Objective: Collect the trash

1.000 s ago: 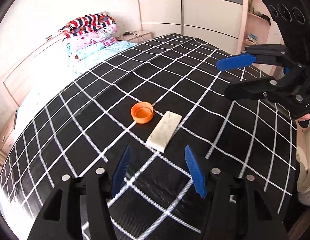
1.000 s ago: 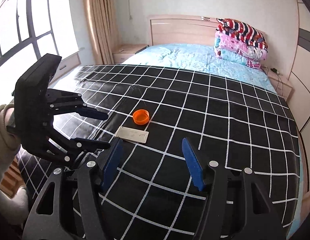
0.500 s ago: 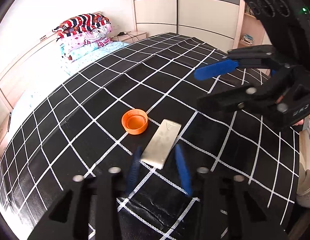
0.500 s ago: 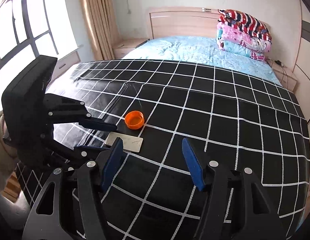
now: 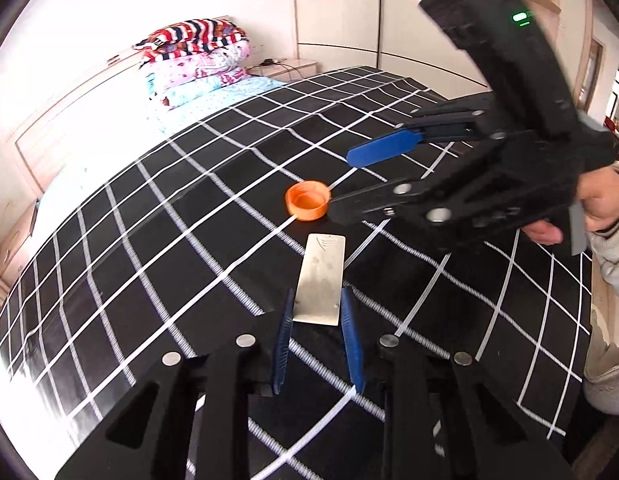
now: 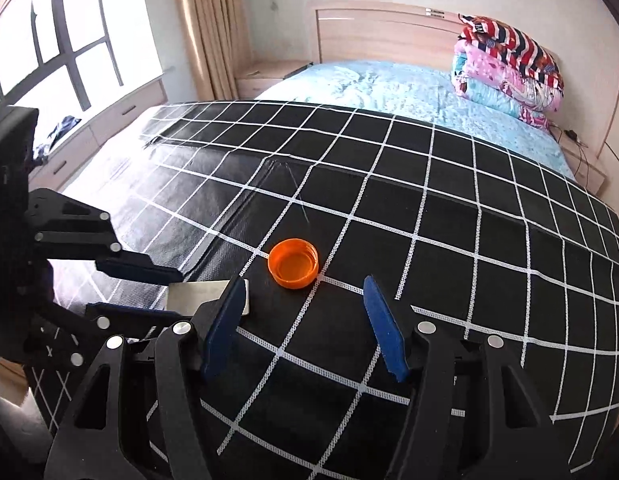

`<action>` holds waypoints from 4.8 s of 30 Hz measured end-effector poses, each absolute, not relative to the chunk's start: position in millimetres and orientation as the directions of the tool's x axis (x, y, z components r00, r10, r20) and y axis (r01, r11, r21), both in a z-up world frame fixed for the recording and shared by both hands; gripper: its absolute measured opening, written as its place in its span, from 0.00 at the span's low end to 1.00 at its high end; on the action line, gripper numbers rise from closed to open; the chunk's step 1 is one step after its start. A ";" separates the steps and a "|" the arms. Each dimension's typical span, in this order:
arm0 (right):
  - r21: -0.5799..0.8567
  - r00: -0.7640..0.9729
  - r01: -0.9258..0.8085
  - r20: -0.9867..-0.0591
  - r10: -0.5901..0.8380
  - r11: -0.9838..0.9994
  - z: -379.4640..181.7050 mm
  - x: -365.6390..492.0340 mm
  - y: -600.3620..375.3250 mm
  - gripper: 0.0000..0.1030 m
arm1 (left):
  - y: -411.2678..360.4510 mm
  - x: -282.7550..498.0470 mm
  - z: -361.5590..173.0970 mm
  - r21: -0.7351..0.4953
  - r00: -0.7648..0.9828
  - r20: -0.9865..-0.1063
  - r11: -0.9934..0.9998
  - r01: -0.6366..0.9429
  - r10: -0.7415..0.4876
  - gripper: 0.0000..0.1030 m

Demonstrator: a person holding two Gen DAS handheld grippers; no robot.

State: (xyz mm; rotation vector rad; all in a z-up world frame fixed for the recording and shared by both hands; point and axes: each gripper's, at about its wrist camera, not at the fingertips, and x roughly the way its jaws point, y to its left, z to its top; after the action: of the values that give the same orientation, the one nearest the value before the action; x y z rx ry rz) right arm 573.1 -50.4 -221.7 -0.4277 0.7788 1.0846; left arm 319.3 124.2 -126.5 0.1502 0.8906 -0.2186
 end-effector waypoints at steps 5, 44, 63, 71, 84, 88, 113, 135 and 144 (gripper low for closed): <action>0.055 0.254 -0.893 -0.758 0.600 0.448 -227.0 582.8 -45.9 0.52 | 136.5 305.9 -122.4 0.034 0.617 -0.780 0.977 0.211 -0.106 0.23; -0.076 0.313 -0.937 -0.609 0.728 0.340 -154.9 405.4 -160.7 0.28 | 76.5 141.1 -54.0 0.030 0.733 -0.678 0.995 0.092 -0.047 0.23; 0.004 0.191 -0.963 -0.692 0.696 0.269 -224.8 318.0 -226.5 0.28 | 5.2 60.3 -118.6 -0.048 0.662 -0.741 0.991 0.123 -0.118 0.23; 0.036 0.149 -0.959 -0.780 0.608 0.281 -285.3 304.3 -229.1 0.28 | -2.0 54.6 -177.2 -0.114 0.554 -0.820 0.989 0.091 -0.145 0.23; 0.136 0.031 -0.940 -0.879 0.475 0.313 -356.4 300.3 -217.8 0.28 | 2.4 57.7 -256.4 -0.146 0.392 -0.910 0.989 -0.009 -0.131 0.23; 0.155 0.009 -0.939 -0.881 0.473 0.308 -360.4 294.6 -215.6 0.28 | 2.7 59.3 -260.9 -0.157 0.375 -0.917 0.987 -0.016 -0.140 0.23; 0.240 -0.059 -0.916 -0.874 0.483 0.322 -306.0 287.7 -245.0 0.71 | -8.5 25.8 -189.4 -0.236 0.491 -0.842 0.971 0.041 -0.225 0.78; 0.219 -0.035 -0.928 -0.856 0.515 0.301 -249.3 267.2 -265.5 0.84 | -15.4 1.5 -133.7 -0.205 0.572 -0.798 0.978 0.039 -0.190 0.90; 0.217 -0.036 -0.932 -0.854 0.519 0.292 -246.4 264.1 -265.5 0.84 | -18.2 -1.1 -131.9 -0.205 0.574 -0.795 0.978 0.051 -0.196 0.90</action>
State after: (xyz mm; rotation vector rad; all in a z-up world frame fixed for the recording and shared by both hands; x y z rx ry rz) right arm 264.1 -265.5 -246.4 -0.5058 1.0475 1.2497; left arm -1.1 -18.2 -131.9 -0.1661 0.9491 -0.1454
